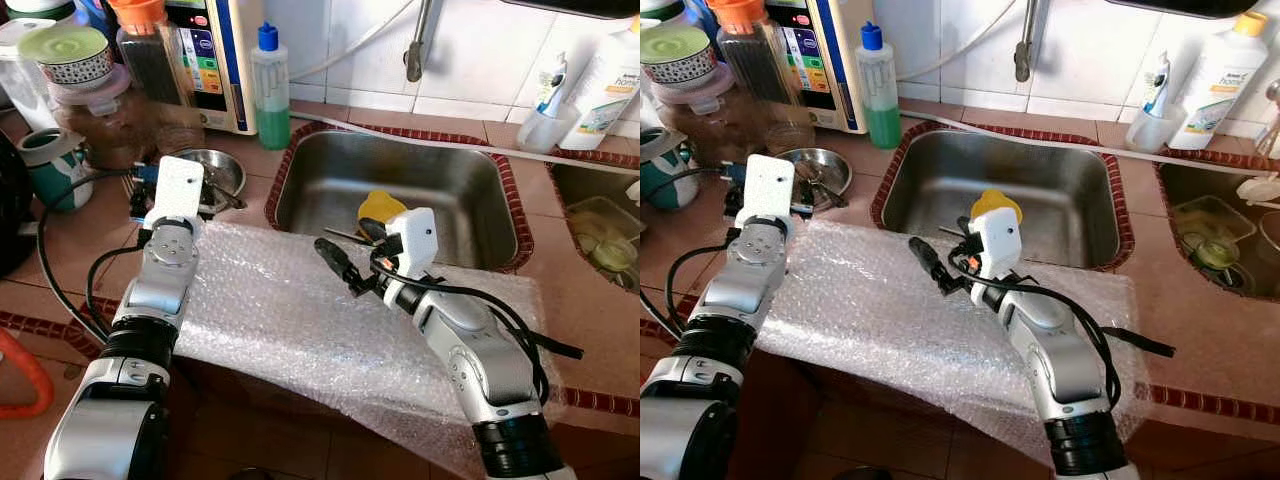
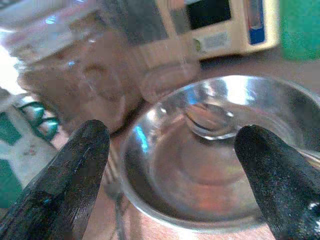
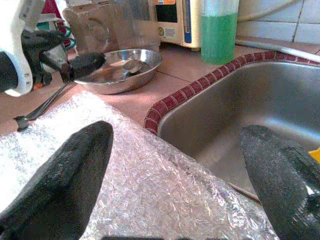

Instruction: Kitchen organization

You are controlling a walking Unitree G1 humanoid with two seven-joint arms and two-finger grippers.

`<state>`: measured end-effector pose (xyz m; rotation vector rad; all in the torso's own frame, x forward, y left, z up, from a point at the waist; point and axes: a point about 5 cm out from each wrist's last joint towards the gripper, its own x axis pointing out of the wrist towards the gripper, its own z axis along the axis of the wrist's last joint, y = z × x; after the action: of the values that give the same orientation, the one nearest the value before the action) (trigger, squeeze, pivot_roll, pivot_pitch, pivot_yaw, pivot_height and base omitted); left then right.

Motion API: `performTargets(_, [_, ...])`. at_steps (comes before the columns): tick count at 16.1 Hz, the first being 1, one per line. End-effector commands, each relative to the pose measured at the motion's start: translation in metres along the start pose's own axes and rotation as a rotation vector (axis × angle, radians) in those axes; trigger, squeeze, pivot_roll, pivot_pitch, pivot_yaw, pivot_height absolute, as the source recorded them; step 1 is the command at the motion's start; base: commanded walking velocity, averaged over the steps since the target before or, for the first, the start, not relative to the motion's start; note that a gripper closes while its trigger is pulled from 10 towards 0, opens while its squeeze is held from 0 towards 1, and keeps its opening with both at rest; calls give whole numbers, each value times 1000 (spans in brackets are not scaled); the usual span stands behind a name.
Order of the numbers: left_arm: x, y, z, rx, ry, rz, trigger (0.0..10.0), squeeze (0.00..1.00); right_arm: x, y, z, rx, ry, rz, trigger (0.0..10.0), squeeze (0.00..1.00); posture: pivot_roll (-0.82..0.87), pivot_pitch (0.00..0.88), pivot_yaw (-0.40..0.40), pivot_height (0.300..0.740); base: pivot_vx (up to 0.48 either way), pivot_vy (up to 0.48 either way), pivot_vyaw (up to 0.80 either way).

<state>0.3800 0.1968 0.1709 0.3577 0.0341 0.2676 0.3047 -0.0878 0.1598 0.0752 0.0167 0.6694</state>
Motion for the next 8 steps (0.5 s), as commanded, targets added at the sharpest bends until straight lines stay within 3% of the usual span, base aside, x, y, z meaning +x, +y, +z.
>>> performTargets(1, [2, 14, 3, -7, -5, 92, 10000, 0, -1, 3, 3, -17, 4, 5, 10000, 1000, 42, 95, 22, 740, 0, 0, 0])
performTargets(3, [3, 23, -10, -15, 64, 138, 10000, 0, -2, 5, 2, -19, 15, 13, 10000, 1000, 42, 94, 19, 740, 0, 0, 0])
performTargets(4, [3, 28, -18, -18, 118, 171, 10000, 0, -2, 6, 2, -20, 19, 19, 10000, 902, 43, 93, 19, 740, 0, 0, 0])
performTargets(5, [2, 28, -23, 5, 137, 164, 10000, 0, -3, 7, 3, -20, 20, 26, 10000, 576, 43, 93, 19, 740, 0, 0, 0])
performTargets(6, [1, 28, -27, 19, 151, 152, 10000, 0, -3, 7, 4, -21, 21, 31, 10000, 451, 44, 91, 18, 740, 0, 0, 0])
performTargets(7, [0, 27, -32, 0, 183, 156, 10000, 0, -4, 9, 6, -21, 14, 46, 10000, 0, 44, 90, 17, 740, 0, 0, 0])
performTargets(8, [-1, 28, -38, -10, 208, 163, 10000, 0, -5, 12, 9, -24, 5, 72, 10000, 0, 43, 89, 17, 740, 0, 0, 0])
